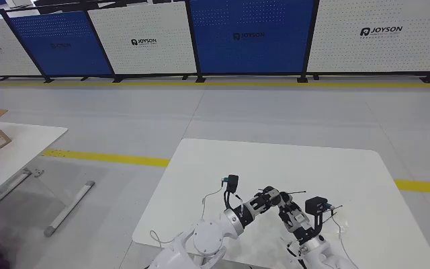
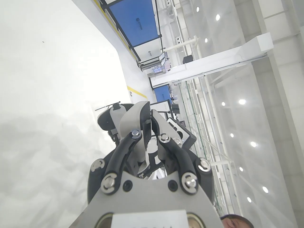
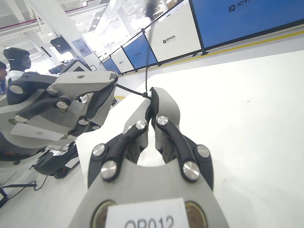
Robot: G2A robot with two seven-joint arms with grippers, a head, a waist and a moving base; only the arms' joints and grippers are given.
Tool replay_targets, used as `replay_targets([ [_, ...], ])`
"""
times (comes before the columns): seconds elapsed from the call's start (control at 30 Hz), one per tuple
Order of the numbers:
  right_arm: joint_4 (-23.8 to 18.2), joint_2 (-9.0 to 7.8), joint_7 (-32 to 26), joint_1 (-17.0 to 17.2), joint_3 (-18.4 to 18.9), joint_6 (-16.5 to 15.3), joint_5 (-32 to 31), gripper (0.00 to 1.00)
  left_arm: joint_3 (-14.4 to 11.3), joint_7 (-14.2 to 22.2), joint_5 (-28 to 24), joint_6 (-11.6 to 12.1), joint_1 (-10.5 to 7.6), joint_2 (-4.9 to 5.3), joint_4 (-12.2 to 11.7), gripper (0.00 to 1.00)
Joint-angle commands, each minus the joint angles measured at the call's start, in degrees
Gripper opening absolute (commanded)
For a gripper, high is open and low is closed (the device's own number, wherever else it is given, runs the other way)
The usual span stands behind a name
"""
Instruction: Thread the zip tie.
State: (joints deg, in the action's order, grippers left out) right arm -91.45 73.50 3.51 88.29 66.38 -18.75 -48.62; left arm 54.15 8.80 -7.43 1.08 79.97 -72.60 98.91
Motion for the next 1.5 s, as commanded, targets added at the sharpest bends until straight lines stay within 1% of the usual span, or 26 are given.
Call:
replay_targets([
  [0.0,0.03,-0.01,-0.19,-0.01,-0.06,-0.04,-0.18,0.00,0.00,0.13,-0.18,0.39,-0.01,-0.02,-0.09,0.00],
  [0.23,0.37,0.00,-0.41,-0.24,-0.37,-0.16,-0.75,0.00,0.26,0.35,-0.52,1.53,0.37,0.01,0.22,0.00],
  [0.53,1.28,0.06,-0.48,-0.73,-0.56,-0.17,-0.48,0.00,1.42,0.21,-1.51,2.45,1.26,0.18,1.08,0.00],
  [0.93,2.10,0.13,-0.29,-1.20,-0.91,-0.32,-0.68,0.00,2.02,0.91,-0.96,3.68,3.04,0.50,3.87,0.00],
  [1.13,2.14,0.12,-0.21,-1.20,-0.98,-0.32,-0.95,0.00,2.30,1.00,-0.53,4.09,3.71,0.65,4.63,0.00],
  [1.3,2.12,0.14,-0.16,-1.20,-1.14,-0.05,-1.28,0.00,2.54,1.07,0.17,4.60,4.45,0.81,5.80,0.00],
  [1.47,2.08,0.17,-0.05,-1.25,-1.27,0.04,-1.47,0.00,2.66,1.12,0.63,4.65,4.84,0.91,6.35,0.00],
])
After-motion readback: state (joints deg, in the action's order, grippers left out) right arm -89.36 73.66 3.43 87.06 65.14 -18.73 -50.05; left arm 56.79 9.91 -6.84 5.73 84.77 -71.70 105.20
